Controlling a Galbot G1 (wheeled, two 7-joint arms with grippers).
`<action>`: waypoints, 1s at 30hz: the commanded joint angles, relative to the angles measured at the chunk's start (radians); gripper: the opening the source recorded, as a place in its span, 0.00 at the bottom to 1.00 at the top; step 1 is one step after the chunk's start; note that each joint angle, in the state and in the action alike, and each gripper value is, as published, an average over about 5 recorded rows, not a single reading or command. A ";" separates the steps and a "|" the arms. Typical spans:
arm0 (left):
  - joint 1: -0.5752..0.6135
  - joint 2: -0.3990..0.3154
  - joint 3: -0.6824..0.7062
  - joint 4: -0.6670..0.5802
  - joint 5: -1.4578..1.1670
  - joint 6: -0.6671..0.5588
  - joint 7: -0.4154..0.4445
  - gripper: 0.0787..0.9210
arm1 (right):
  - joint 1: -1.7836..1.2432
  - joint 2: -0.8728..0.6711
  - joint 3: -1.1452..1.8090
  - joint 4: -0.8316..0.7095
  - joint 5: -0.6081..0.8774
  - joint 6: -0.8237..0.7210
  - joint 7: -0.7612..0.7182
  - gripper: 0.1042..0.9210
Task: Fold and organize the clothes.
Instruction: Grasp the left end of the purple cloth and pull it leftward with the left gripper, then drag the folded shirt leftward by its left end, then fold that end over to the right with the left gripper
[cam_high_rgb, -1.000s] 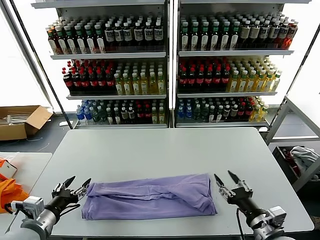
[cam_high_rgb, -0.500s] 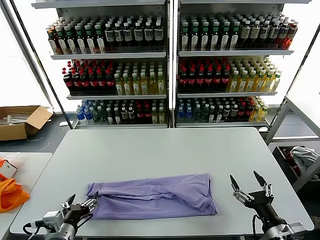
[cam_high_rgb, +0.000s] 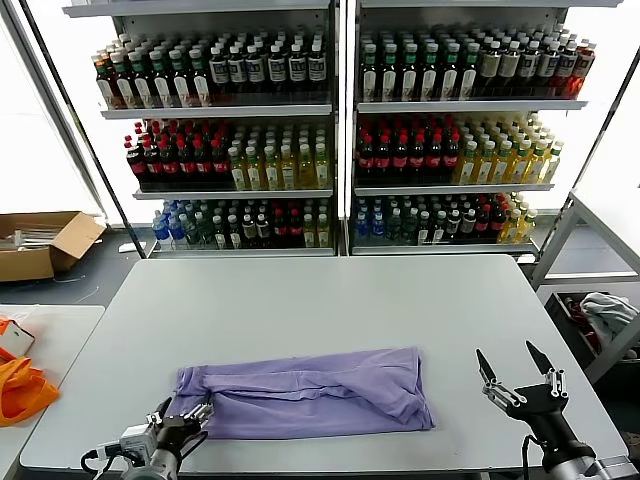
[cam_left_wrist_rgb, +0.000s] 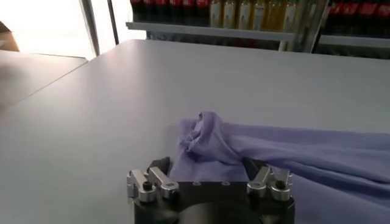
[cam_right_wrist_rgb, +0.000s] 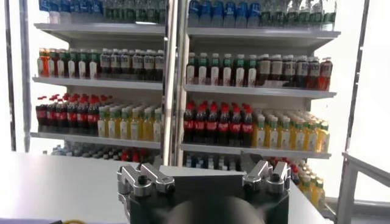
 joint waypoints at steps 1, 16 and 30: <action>-0.006 -0.025 0.031 0.023 0.034 -0.004 -0.004 0.70 | 0.002 0.001 0.010 0.007 0.017 0.002 -0.001 0.88; -0.015 0.011 -0.093 0.096 0.084 -0.118 0.099 0.18 | 0.022 -0.015 -0.033 -0.001 0.036 -0.007 0.003 0.88; -0.091 0.371 -0.572 0.309 0.094 -0.166 0.541 0.02 | 0.027 -0.031 -0.039 0.015 0.056 -0.010 0.004 0.88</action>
